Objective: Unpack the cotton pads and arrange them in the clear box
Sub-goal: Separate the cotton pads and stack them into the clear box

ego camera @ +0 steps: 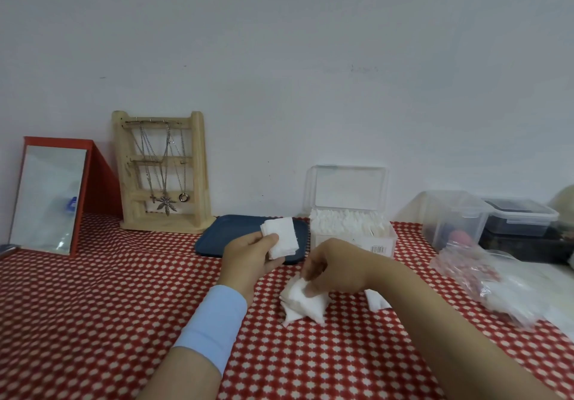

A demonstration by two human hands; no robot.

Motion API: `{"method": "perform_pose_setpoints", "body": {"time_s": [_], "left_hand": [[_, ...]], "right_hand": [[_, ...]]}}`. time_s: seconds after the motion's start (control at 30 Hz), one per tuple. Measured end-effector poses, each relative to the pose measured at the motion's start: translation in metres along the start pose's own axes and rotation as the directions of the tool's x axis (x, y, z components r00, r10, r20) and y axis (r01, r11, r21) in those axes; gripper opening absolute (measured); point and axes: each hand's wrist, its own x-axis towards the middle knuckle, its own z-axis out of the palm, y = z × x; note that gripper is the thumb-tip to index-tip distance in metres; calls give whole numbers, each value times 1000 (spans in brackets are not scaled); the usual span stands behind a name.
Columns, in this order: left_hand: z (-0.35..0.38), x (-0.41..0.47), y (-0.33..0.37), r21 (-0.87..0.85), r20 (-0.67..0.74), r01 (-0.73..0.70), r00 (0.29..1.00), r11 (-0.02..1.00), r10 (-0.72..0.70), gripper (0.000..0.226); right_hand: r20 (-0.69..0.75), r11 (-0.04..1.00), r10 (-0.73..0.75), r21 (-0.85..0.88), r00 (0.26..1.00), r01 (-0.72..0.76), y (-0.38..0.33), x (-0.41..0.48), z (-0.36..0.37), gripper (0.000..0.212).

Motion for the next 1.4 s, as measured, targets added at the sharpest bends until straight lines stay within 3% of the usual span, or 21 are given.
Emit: {"method": "perform_pose_setpoints", "body": {"time_s": [0.1,0.3,0.4,0.6,0.73,0.9,1.07,1.17,1.4], "left_hand": [[-1,0,0,-5,-11,-25,1000,1000,25,13],[-2,4,-4,47,-17,-29,999,998,30,14],[1,2,-2,-1,48,22,999,1000,-22,11],[5,-2,1,2,249,82,965,997,-80,26],[7,-3,-2,59,246,34,968,998,-48,24],[5,-1,-1,-46,241,63,969,997,-50,16],[7,-1,-1,-91,219,92,973,992,-70,19],[7,0,1,-148,181,136,978,980,-108,21],[6,-2,-1,-41,171,73,983,996,-65,23]], "right_hand": [[-39,997,-3,81,999,7,2,-3,-8,9],[-209,892,37,447,977,62,4,-8,-22,9],[-281,892,72,448,957,65,5,-6,-24,15],[-384,921,32,371,923,122,5,-6,-24,14],[-450,853,127,504,884,134,-3,-5,-22,19],[-238,747,310,659,921,-81,-7,-4,-17,30],[-237,588,310,809,921,11,-7,-1,-12,24],[-317,631,307,774,897,58,-7,1,-12,18],[-396,767,222,635,891,91,-13,-5,-20,8]]}}
